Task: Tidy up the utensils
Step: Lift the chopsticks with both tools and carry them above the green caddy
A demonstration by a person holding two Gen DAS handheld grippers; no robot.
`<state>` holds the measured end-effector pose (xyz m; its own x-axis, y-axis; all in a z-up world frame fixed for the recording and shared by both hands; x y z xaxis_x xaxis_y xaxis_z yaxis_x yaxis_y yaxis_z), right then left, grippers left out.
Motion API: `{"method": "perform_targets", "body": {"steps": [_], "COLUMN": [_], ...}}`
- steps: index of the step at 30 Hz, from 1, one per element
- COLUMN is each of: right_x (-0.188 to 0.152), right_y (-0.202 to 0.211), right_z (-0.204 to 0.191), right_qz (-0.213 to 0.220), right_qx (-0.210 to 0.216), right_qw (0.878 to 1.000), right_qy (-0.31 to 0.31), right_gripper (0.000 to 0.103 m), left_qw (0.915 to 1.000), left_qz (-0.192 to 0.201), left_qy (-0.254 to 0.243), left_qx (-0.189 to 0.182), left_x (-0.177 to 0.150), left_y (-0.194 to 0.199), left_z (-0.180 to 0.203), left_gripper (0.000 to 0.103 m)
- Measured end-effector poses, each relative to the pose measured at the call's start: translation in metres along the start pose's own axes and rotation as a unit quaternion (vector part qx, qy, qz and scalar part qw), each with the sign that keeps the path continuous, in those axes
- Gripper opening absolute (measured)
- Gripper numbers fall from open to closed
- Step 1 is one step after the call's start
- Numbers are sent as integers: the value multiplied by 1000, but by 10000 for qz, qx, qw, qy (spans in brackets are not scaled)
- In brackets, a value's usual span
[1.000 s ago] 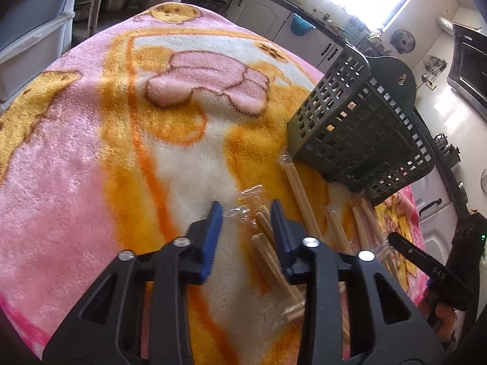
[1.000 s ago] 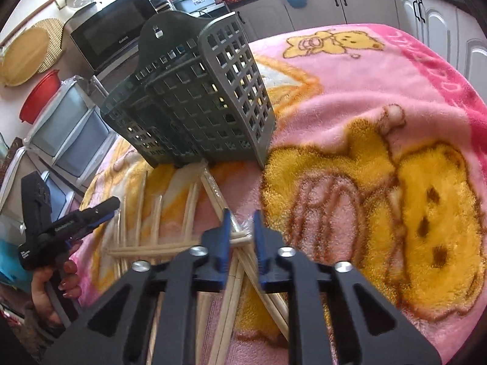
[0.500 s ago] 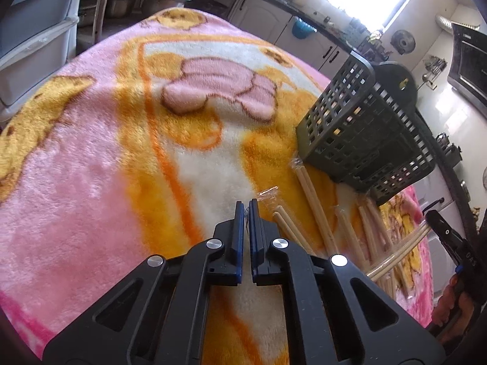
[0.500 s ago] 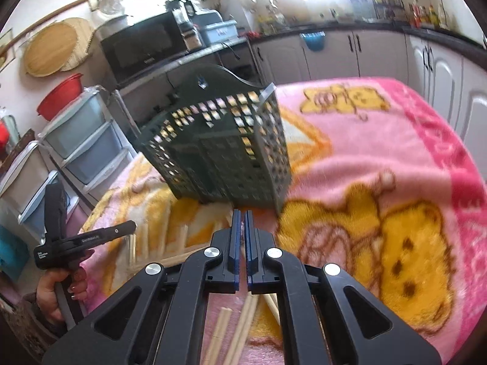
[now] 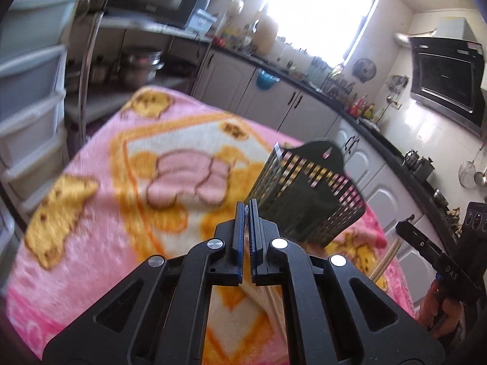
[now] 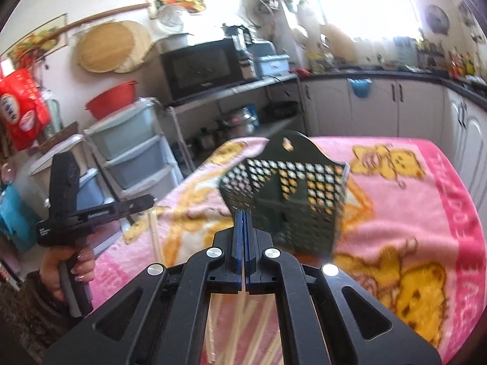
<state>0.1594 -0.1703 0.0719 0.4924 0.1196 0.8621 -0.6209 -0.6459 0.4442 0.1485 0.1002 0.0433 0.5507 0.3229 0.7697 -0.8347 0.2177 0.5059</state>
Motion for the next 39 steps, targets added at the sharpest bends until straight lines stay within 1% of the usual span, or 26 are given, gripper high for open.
{"method": "perform_targets", "body": {"steps": [9, 16, 21, 24, 29, 36, 39], "right_x": [27, 46, 62, 72, 91, 115, 127], "right_y": [17, 24, 31, 37, 50, 56, 58], "right_z": [-27, -38, -37, -35, -30, -17, -11], "right_qz": [255, 444, 645, 800, 1124, 1411, 1531], "right_qx": [231, 207, 144, 89, 16, -94, -192], "right_qw": [9984, 9964, 9946, 9931, 9901, 9870, 9851], "right_qy": [450, 688, 804, 850, 843, 766, 760], "right_gripper": [1, 1, 1, 1, 1, 1, 1], "left_qw": [9984, 9949, 9920, 9891, 9844, 9802, 9796], "left_qz": [287, 480, 641, 806, 1000, 1214, 1228], "left_qy": [-274, -543, -660, -722, -810, -864, -860], "left_qx": [-406, -701, -868, -1002, -1199, -1305, -1341], "left_x": [24, 43, 59, 72, 90, 118, 131], "left_y": [18, 27, 32, 36, 38, 32, 28], "left_z": [31, 57, 69, 80, 98, 116, 122], "left_gripper": [1, 1, 1, 1, 1, 1, 1]}}
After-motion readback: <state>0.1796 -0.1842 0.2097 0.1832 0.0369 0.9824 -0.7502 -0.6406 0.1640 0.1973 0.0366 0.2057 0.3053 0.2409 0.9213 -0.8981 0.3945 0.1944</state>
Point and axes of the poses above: each gripper's, at about its wrist camera, not at the fingertips, and y roughly against the way its jaws point, z to its right, x to its top, the point moved 2 cm from there along -y, roughly the way its jaws point
